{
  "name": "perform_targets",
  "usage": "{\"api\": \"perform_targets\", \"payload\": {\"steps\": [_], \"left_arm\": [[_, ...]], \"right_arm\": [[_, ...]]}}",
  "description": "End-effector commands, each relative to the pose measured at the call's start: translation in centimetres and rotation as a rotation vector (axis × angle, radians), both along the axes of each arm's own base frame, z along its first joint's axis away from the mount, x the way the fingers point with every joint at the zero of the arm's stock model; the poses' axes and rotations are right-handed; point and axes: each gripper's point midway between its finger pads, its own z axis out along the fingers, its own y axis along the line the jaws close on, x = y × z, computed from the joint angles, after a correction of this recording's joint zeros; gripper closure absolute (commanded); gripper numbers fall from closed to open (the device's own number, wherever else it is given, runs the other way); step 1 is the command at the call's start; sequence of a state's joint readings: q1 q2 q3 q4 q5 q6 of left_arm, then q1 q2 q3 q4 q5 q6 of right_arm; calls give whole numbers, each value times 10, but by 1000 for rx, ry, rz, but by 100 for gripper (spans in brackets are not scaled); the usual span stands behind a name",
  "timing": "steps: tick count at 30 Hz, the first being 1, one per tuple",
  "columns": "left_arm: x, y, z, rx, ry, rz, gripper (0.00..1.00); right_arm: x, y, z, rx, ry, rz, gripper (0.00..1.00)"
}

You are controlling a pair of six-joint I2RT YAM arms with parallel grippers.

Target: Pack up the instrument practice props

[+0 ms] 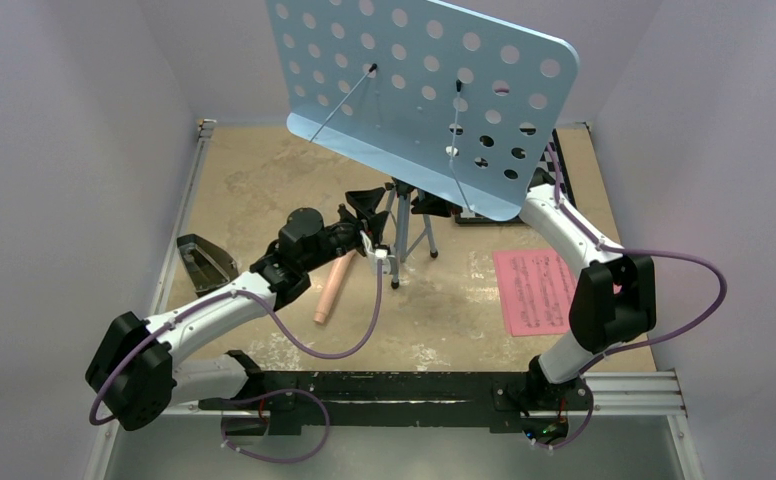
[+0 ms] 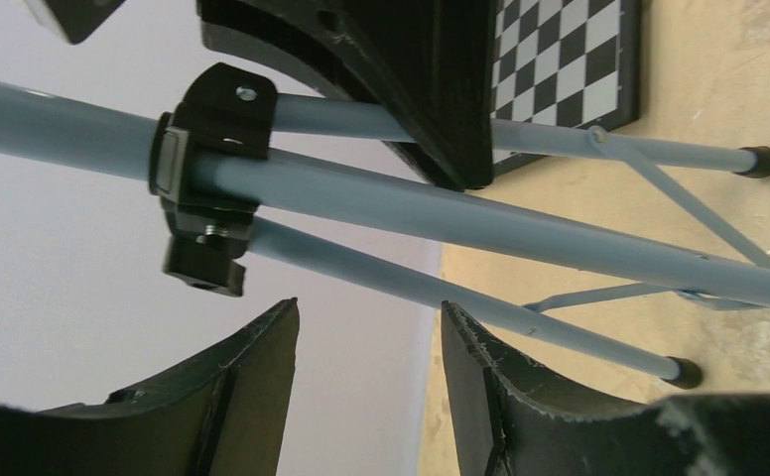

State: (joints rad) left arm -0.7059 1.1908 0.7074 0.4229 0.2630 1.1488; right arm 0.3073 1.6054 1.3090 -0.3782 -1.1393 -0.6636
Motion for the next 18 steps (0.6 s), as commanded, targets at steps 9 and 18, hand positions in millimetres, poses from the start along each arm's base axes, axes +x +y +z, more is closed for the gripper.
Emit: {"api": "perform_targets", "payload": {"steps": [9,18], "left_arm": [[24,9,14,-72,57,122,43],[23,13,30,-126,-5,117,35]], "right_arm": [[0,-8,-22,-80,99,-56,100],[1,-8,-21,-81,96,-56,100]]}}
